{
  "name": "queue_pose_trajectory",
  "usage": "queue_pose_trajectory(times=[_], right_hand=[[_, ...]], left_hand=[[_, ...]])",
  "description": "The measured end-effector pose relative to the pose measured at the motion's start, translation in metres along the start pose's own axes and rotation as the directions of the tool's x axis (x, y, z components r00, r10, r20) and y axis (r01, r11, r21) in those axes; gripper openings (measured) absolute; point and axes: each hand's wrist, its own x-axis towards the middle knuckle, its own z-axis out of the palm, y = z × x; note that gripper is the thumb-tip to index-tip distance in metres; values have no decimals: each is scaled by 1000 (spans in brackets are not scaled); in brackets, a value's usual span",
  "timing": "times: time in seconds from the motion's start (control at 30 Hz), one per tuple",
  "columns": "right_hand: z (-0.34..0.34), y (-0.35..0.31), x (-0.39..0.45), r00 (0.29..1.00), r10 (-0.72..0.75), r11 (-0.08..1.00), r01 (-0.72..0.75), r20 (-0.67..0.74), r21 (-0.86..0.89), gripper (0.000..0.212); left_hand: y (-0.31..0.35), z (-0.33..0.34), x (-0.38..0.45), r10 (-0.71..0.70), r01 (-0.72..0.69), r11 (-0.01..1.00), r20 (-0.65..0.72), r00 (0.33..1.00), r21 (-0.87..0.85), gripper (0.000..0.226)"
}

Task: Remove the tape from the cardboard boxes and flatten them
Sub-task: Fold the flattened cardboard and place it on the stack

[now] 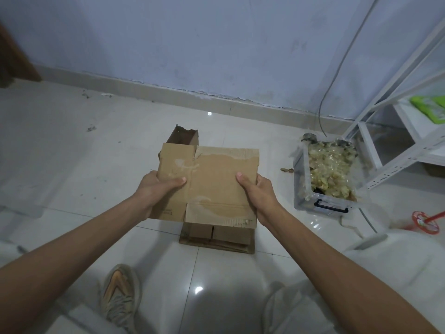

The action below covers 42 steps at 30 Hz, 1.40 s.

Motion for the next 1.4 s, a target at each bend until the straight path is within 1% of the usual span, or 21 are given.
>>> queue_pose_trajectory(times=[0.1,0.13,0.2,0.23,0.3,0.37,0.43,0.5,0.57,0.67,0.7,0.77,0.87,0.93,1.03,1.1,1.17,1.23,1.3,1.37,1.4], right_hand=[[-4,-1,-4,999,36,999,-37,34,20,34],[-6,-2,-4,998,51,998,-52,34,20,35],[-6,-3,-6,998,62,998,-62,21,-8,35],[-6,-2,-7,999,45,998,-44,19,-46,36],[-4,0,-11,999,8,994,-2,53,-112,37],[0,1,-16,990,31,990,-11,139,-142,43],[-1,5,-12,981,88,976,-50,172,-211,48],[-9,10,-5,978,113,960,-62,175,-273,45],[-19,13,2,984,103,960,-59,148,-274,55],[-28,12,10,983,143,978,-123,117,-168,83],[-31,13,13,981,163,978,-147,101,-149,89],[-39,20,17,979,193,970,-181,60,-164,88],[-44,41,24,977,213,964,-213,-15,-157,53],[-42,66,27,968,227,955,-242,-104,-170,44],[-43,114,35,942,221,907,-293,-251,-303,47],[-47,145,39,927,221,890,-319,-303,-326,58],[-49,157,43,919,201,857,-333,-339,-393,61],[-54,165,51,916,204,811,-356,-346,-465,52],[-61,170,64,905,224,776,-390,-362,-496,50],[-64,177,78,897,234,735,-415,-374,-537,57],[-65,179,85,897,242,718,-422,-369,-554,64]], left_hand=[[0,-3,0,-25,25,999,35,999,-27,63],[1,-4,-1,-38,39,999,69,997,-18,69],[-1,-1,-4,-58,53,998,128,990,39,94],[-1,2,-7,-66,57,996,142,988,71,102],[3,10,-16,-62,49,995,164,985,83,105],[11,15,-26,-17,7,999,261,965,39,92],[19,16,-35,53,-36,998,399,916,-49,63],[29,14,-41,77,-11,988,421,904,-156,45],[35,11,-40,98,-3,974,408,908,-229,39],[31,5,-30,141,-26,961,405,904,-277,38],[27,4,-23,140,-22,960,406,903,-281,37],[14,4,-8,99,10,961,378,920,-277,36],[-8,17,12,3,39,982,220,976,-183,34],[-29,35,27,-41,50,996,119,992,-73,33],[-69,65,58,-60,54,990,46,997,131,46],[-92,79,77,-36,36,963,-6,999,268,47],[-109,90,90,-24,33,945,-31,999,326,46],[-122,100,102,-20,31,927,-34,999,375,46],[-130,109,117,-22,30,903,-24,999,428,48],[-136,114,132,-33,38,880,-18,999,474,50],[-140,116,140,-39,44,869,-21,999,493,52]])
